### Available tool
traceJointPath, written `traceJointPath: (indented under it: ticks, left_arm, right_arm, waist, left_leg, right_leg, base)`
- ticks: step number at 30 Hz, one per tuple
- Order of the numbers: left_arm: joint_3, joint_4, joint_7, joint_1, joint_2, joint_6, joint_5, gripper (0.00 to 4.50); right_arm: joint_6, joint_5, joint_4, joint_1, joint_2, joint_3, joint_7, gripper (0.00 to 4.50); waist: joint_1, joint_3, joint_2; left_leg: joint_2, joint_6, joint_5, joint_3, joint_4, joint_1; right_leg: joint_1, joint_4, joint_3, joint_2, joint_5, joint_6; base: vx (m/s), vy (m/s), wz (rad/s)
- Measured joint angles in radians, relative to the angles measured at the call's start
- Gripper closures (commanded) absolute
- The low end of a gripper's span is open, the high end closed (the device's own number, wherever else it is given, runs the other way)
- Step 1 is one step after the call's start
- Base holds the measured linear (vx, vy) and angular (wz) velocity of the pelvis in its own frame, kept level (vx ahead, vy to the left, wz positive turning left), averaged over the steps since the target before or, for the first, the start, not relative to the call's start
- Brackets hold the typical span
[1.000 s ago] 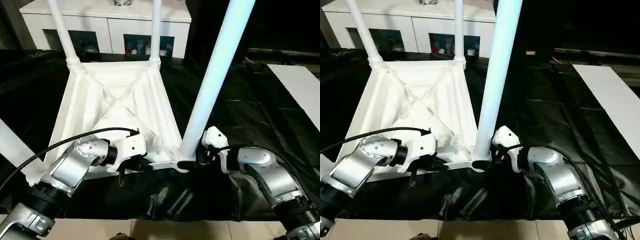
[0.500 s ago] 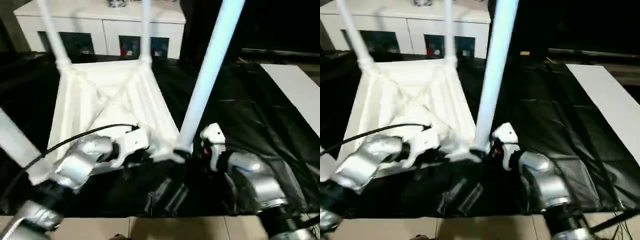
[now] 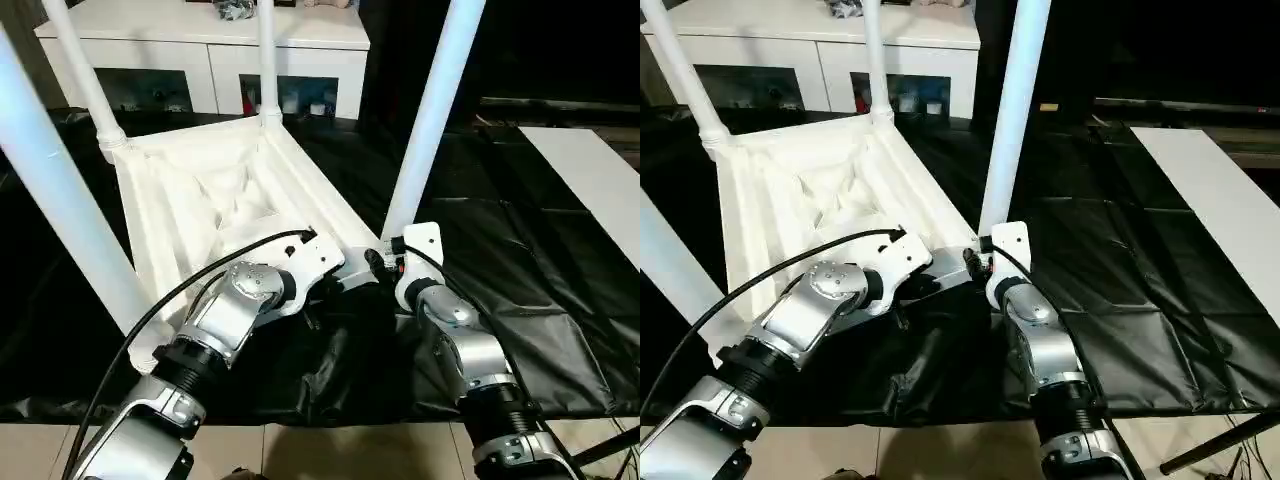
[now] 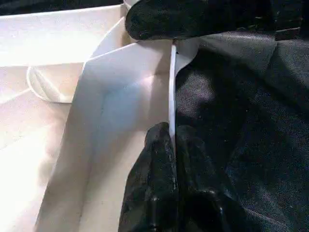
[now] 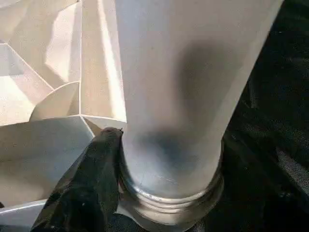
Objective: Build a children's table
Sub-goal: Rotate leg to tighten
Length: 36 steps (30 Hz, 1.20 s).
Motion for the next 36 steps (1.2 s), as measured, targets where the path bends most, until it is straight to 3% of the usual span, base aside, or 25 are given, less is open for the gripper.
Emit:
traceJointPath:
  ticks: [7, 15, 18, 21, 27, 33, 36]
  left_arm:
    - [-0.001, -0.066, -0.030, 0.032, 0.060, -0.011, 0.003, 4.50]
    - [-0.020, -0.249, -0.277, 0.137, 0.256, -0.075, -0.067, 4.50]
    - [-0.024, -0.314, -0.394, 0.173, 0.322, -0.068, -0.111, 4.50]
    - [-0.041, -0.346, -0.448, 0.181, 0.340, -0.050, -0.125, 4.50]
    - [-0.062, -0.355, -0.458, 0.182, 0.342, -0.050, -0.125, 4.50]
    - [-0.063, -0.354, -0.460, 0.182, 0.345, -0.051, -0.125, 4.50]
    - [-0.062, -0.354, -0.466, 0.182, 0.346, -0.051, -0.127, 4.50]
  right_arm:
    - [-0.007, 0.033, -0.176, 0.071, -0.075, 0.039, 0.159, 0.64]
    - [-0.021, 0.151, -0.325, 0.184, -0.404, 0.094, 0.673, 0.64]
    - [-0.029, 0.170, -0.328, 0.201, -0.494, 0.117, 0.808, 0.64]
    - [-0.029, 0.194, -0.329, 0.192, -0.520, 0.122, 0.885, 0.64]
    - [-0.042, 0.202, -0.315, 0.149, -0.519, 0.137, 0.935, 0.64]
    - [-0.098, 0.150, -0.261, 0.137, -0.518, 0.199, 0.953, 0.64]
    - [-0.103, 0.143, -0.252, 0.131, -0.512, 0.204, 0.956, 0.64]
  waist:
    - [-0.006, 0.000, -0.001]
    - [0.002, -0.001, -0.003]
    - [0.016, -0.001, -0.003]
    - [0.026, -0.001, -0.003]
    - [0.023, -0.001, -0.004]
    - [0.022, -0.001, -0.005]
    - [0.023, -0.001, -0.005]
  left_leg:
    - [0.001, 0.000, 0.000, 0.000, 0.001, -0.001]
    - [0.009, 0.000, 0.000, 0.000, -0.001, 0.000]
    - [0.009, -0.001, -0.001, 0.000, -0.002, 0.000]
    - [0.010, -0.001, -0.001, 0.001, -0.001, 0.001]
    - [0.010, -0.001, -0.001, 0.002, 0.001, 0.004]
    - [0.009, -0.001, -0.001, 0.002, 0.001, 0.004]
    - [0.009, -0.001, -0.001, 0.002, 0.001, 0.004]
  right_leg:
    - [-0.001, 0.001, -0.001, 0.000, 0.018, 0.004]
    - [-0.002, 0.001, -0.002, 0.007, 0.013, 0.011]
    - [-0.002, 0.002, -0.003, 0.007, 0.009, 0.009]
    - [0.000, 0.003, -0.002, 0.007, 0.010, 0.007]
    - [0.002, 0.003, 0.000, 0.007, 0.014, 0.000]
    - [0.002, 0.003, 0.000, 0.007, 0.014, 0.001]
    - [0.002, 0.003, 0.000, 0.007, 0.017, -0.003]
  base:
    - [0.000, 0.000, 0.00]
    - [0.041, -0.011, -0.02]
    - [0.000, 0.000, 0.00]
    - [0.000, 0.000, 0.00]
    - [0.000, 0.000, 0.00]
    - [0.000, 0.000, 0.00]
    - [0.000, 0.000, 0.00]
